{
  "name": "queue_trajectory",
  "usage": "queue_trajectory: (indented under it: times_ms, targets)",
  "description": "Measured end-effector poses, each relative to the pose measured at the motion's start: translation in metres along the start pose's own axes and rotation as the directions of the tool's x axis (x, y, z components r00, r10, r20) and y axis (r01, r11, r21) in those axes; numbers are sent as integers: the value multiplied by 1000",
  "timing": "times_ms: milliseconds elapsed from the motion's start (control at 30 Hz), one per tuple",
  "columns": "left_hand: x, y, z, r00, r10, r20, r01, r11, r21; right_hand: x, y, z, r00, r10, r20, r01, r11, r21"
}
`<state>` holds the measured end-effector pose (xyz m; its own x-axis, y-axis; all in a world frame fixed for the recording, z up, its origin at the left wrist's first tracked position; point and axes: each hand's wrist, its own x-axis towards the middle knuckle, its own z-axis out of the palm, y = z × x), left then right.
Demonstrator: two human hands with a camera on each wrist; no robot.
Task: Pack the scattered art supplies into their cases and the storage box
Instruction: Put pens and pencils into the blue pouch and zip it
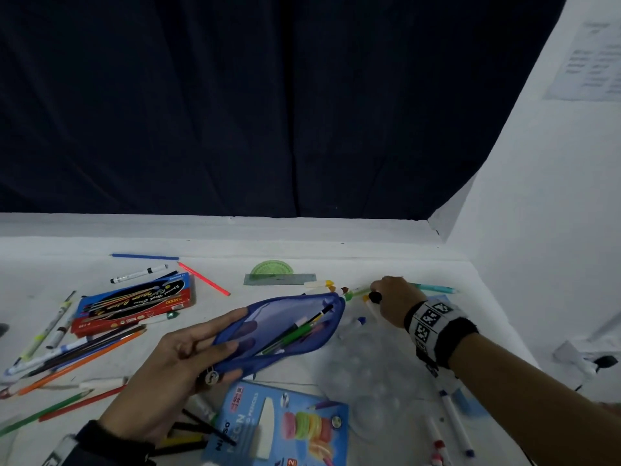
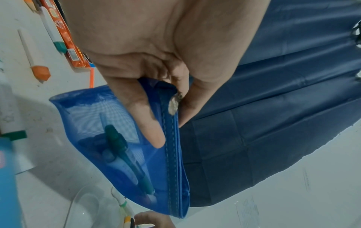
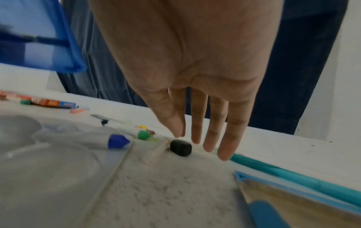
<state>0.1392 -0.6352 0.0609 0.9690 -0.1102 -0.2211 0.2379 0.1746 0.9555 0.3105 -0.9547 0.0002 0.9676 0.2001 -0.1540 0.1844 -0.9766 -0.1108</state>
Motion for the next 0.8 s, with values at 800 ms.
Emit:
queue_trajectory:
  times_ms: [800]
  targets:
    - [3,-14,23,997,-73,-5,73,996,56,-110,-86,-17,684,-560,-467,706,668,234]
